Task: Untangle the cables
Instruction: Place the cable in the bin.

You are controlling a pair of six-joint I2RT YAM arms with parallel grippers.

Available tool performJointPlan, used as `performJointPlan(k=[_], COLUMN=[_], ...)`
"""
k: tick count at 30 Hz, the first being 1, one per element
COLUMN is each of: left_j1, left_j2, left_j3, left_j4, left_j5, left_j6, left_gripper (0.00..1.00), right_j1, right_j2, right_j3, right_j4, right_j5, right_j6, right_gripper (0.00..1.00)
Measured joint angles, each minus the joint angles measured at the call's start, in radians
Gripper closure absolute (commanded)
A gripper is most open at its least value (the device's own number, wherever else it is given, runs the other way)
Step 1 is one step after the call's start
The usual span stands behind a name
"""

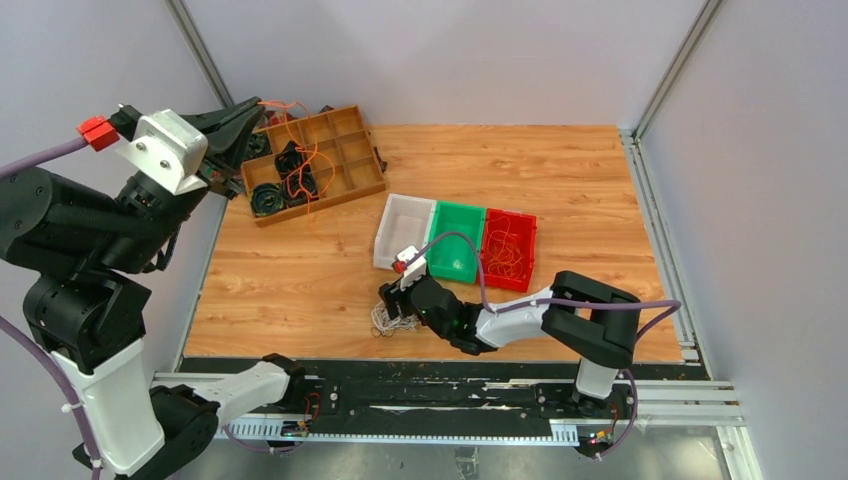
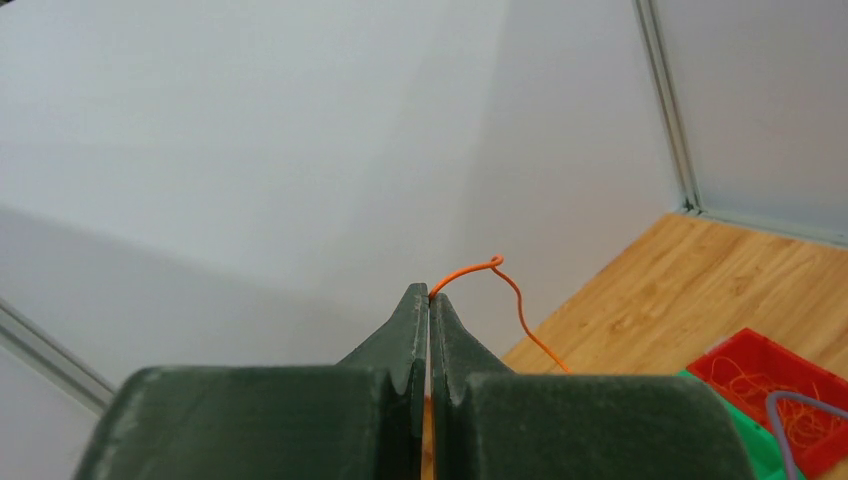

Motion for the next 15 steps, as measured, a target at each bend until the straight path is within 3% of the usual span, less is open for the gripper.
performJointPlan(k=[4, 15], left_j1=[0.0, 0.0], left_j2=[-0.042, -0.153], left_j3=[-0.079, -0.351], left_j4=[0.041, 0.015], left_j5=[0.021, 0.129], left_j6=[-0.018, -0.015], left_gripper=[1.0, 1.0], right_j1=[0.0, -0.025], right_j2=[-0.066, -0.505], right_j3=[0.0, 0.122], right_j4=[-0.046, -0.29], right_j5=[-0.002, -0.167], right_j6=[-0.019, -0.119], right_gripper=[0.26, 0.24])
